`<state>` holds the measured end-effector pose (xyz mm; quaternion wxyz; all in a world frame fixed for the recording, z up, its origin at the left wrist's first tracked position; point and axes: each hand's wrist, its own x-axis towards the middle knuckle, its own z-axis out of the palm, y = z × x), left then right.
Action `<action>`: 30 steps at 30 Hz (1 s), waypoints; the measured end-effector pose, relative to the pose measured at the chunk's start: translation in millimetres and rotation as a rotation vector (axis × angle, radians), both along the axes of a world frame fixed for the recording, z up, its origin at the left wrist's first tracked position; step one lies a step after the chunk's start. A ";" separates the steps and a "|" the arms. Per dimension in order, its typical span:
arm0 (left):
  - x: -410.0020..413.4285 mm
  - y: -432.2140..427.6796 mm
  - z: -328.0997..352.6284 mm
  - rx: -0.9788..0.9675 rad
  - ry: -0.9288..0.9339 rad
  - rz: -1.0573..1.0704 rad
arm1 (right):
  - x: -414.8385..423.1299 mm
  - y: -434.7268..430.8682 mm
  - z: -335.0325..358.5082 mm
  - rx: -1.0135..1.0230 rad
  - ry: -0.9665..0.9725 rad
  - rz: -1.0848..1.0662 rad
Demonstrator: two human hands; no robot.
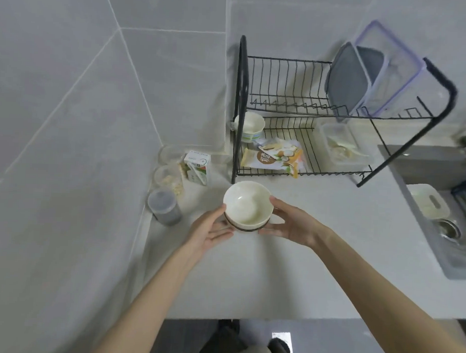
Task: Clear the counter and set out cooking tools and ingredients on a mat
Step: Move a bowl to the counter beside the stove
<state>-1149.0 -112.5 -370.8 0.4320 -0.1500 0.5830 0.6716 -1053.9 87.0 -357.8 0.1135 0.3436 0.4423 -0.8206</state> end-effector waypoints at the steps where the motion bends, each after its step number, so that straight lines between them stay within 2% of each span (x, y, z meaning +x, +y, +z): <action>1: 4.1 6.0 2.5 0.005 -0.002 -0.031 | 10.5 4.6 3.0 0.002 0.005 -0.020; 12: 95.0 113.1 44.9 0.067 0.039 -0.421 | 167.6 67.4 42.8 0.117 0.059 -0.362; 21: 240.5 219.7 79.7 0.134 0.099 -0.747 | 352.5 116.5 77.7 0.182 0.115 -0.624; 30: 407.1 326.1 110.1 0.216 0.158 -1.057 | 532.9 147.2 107.5 0.187 0.122 -1.023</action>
